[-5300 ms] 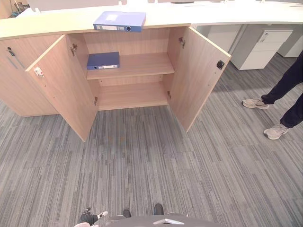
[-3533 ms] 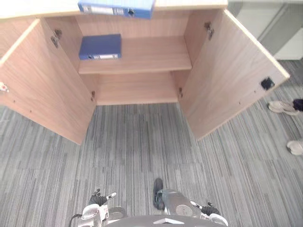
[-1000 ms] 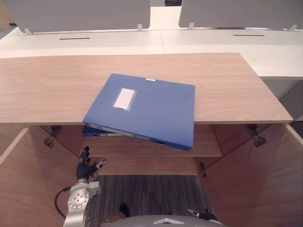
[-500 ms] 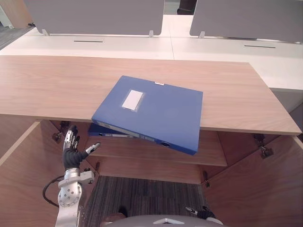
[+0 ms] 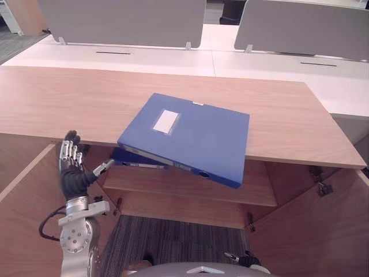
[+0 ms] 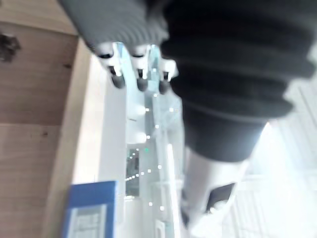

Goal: Walk over to the cabinet, pick up the folder, carry it to the office cabinet, place the folder inside the office cabinet, then close the office cabinet door

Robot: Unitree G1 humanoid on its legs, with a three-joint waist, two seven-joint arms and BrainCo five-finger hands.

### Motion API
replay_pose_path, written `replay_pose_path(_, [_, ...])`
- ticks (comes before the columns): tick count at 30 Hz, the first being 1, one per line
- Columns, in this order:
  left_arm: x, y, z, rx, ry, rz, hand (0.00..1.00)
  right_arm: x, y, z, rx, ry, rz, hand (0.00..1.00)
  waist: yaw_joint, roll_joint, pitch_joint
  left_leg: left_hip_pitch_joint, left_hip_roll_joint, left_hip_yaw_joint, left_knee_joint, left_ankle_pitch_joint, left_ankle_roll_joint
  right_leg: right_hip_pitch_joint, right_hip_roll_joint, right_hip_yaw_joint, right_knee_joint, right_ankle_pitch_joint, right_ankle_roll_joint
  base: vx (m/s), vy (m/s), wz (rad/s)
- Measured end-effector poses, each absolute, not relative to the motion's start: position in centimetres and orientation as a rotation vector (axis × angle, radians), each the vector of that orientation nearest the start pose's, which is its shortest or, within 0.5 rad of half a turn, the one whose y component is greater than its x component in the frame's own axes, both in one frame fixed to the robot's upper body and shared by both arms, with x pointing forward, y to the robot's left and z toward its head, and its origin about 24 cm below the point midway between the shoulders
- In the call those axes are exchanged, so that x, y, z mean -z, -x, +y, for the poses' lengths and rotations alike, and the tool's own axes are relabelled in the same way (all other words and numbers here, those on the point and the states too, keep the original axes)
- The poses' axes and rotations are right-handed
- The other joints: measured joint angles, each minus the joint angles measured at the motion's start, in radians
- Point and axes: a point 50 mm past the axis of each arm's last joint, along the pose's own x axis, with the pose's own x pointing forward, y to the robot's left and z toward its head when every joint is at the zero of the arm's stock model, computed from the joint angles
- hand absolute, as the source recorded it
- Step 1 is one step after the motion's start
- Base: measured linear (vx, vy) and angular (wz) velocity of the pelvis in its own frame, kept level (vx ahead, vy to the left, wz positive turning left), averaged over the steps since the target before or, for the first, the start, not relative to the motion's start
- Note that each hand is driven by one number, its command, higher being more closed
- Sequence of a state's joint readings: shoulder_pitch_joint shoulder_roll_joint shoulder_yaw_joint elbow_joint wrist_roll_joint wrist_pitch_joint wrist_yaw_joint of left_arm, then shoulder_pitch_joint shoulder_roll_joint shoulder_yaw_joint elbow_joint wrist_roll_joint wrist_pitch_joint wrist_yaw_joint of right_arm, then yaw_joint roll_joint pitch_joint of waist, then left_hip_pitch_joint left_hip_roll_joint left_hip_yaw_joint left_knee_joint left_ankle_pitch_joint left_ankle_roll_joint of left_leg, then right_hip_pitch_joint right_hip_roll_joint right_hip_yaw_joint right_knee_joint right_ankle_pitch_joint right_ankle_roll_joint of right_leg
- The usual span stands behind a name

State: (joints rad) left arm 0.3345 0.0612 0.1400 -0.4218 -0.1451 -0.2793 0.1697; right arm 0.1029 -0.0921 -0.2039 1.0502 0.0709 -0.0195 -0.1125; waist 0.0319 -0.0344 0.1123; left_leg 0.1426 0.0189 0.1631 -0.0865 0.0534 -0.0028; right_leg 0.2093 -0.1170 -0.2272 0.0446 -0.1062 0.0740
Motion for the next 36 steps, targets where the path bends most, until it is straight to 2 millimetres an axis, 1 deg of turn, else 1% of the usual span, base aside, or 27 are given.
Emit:
replay_pose_path(3, [-10.4,-17.8,21.6,-0.342,-0.038,-0.412,0.0,16.1,-8.0,-21.9,0.4,-0.02,1.12,0.0,-0.005,0.002,-0.004,0.008,0.0,0.001,0.0,0.0,0.0,0.005,0.001,0.002,0.003,0.0,-0.001,-0.01,0.0,-0.01])
replay_pose_path(5, [-11.2,-18.4,21.8,-0.313,-0.089,-0.447,0.0,16.1,-7.6,-21.9,0.403,-0.017,1.132,0.0,-0.008,0.005,-0.006,0.013,0.001,0.002,0.0,0.001,0.0,0.006,0.002,0.004,0.002,-0.007,-0.012,-0.05,-0.003,-0.03])
replay_pose_path(7, [-11.6,-18.6,21.9,-0.306,-0.124,-0.464,0.0,16.1,-7.6,-22.0,0.403,-0.016,1.132,0.0,-0.013,0.008,-0.008,0.015,0.001,0.003,-0.001,0.001,0.0,0.006,0.002,0.008,0.002,-0.007,-0.012,-0.05,0.006,-0.03])
replay_pose_path(10, [-12.4,-19.1,22.0,-0.281,-0.175,-0.494,0.0,16.1,-7.6,-22.1,0.402,-0.014,1.133,0.0,-0.027,0.009,-0.015,0.016,0.001,0.007,-0.001,0.001,-0.001,0.006,0.002,0.015,-0.002,-0.007,-0.012,-0.03,0.01,-0.05])
replay_pose_path(14, [-13.2,-19.7,22.0,-0.249,-0.208,-0.529,0.0,16.2,-7.5,-22.0,0.388,0.005,1.142,0.0,-0.035,0.009,-0.029,0.017,0.001,0.015,-0.001,0.0,-0.002,0.005,0.002,0.024,-0.007,-0.005,-0.011,0.0,0.008,-0.07])
replay_pose_path(15, [-13.5,-19.9,21.9,-0.23,-0.22,-0.542,0.0,16.2,-7.3,-22.0,0.384,0.011,1.15,0.0,-0.038,0.008,-0.032,0.018,0.002,0.019,0.0,-0.001,-0.002,0.005,0.002,0.027,-0.009,-0.004,-0.01,0.01,0.008,-0.17])
replay_pose_path(16, [-13.8,-20.0,21.6,-0.209,-0.224,-0.556,0.0,16.3,-7.0,-22.1,0.383,0.015,1.165,0.0,-0.036,0.009,-0.037,0.018,0.004,0.033,0.0,-0.003,-0.005,-0.001,0.004,0.042,-0.013,0.008,0.001,0.02,0.014,-0.22])
replay_pose_path(18, [-14.1,-20.2,21.1,-0.174,-0.225,-0.569,0.0,16.3,-7.1,-22.2,0.375,0.019,1.164,0.0,-0.039,0.011,-0.039,0.019,0.006,0.043,0.0,-0.004,-0.006,-0.001,0.006,0.054,-0.025,0.019,0.002,0.02,0.012,-0.23])
replay_pose_path(19, [-14.3,-20.5,20.4,-0.123,-0.228,-0.579,0.0,16.3,-7.1,-22.2,0.369,0.016,1.164,0.0,-0.044,0.013,-0.04,0.019,0.008,0.053,0.0,-0.004,-0.006,-0.001,0.008,0.062,-0.028,0.027,0.004,0.01,0.006,-0.19])
replay_pose_path(20, [-14.4,-20.7,20.1,-0.106,-0.226,-0.584,0.0,16.3,-7.0,-22.2,0.367,0.016,1.165,0.0,-0.045,0.013,-0.041,0.019,0.008,0.057,0.0,-0.004,-0.006,-0.002,0.009,0.067,-0.03,0.029,0.003,0.01,0.003,-0.17])
replay_pose_path(23, [-14.8,-21.2,19.0,-0.007,-0.253,-0.604,0.0,16.4,-6.9,-22.2,0.363,0.014,1.169,0.0,-0.061,0.015,-0.041,0.026,0.01,0.059,0.0,-0.004,-0.005,0.001,0.012,0.072,-0.036,0.03,-0.001,-0.02,-0.002,-0.08])
replay_pose_path(27, [-14.8,-21.8,17.8,0.081,-0.266,-0.607,0.0,16.4,-6.9,-22.2,0.354,0.022,1.178,0.0,-0.067,0.019,-0.043,0.032,0.01,0.061,-0.001,-0.005,-0.005,0.004,0.012,0.076,-0.036,0.025,-0.009,-0.03,0.0,-0.03])
replay_pose_path(30, [-14.0,-22.2,17.0,0.137,-0.282,-0.575,0.0,16.4,-7.0,-22.2,0.353,0.023,1.178,0.0,-0.072,0.02,-0.046,0.033,0.009,0.061,-0.001,-0.012,-0.012,0.004,0.011,0.078,-0.036,0.025,-0.009,-0.01,0.002,0.0])
replay_pose_path(36, [-12.8,-22.9,15.5,0.232,-0.325,-0.534,0.0,16.4,-6.9,-22.1,0.343,0.031,1.184,0.0,-0.085,0.015,-0.052,0.032,0.008,0.064,-0.001,-0.015,-0.011,0.003,0.011,0.082,-0.042,0.025,-0.009,0.01,0.0,-0.01])
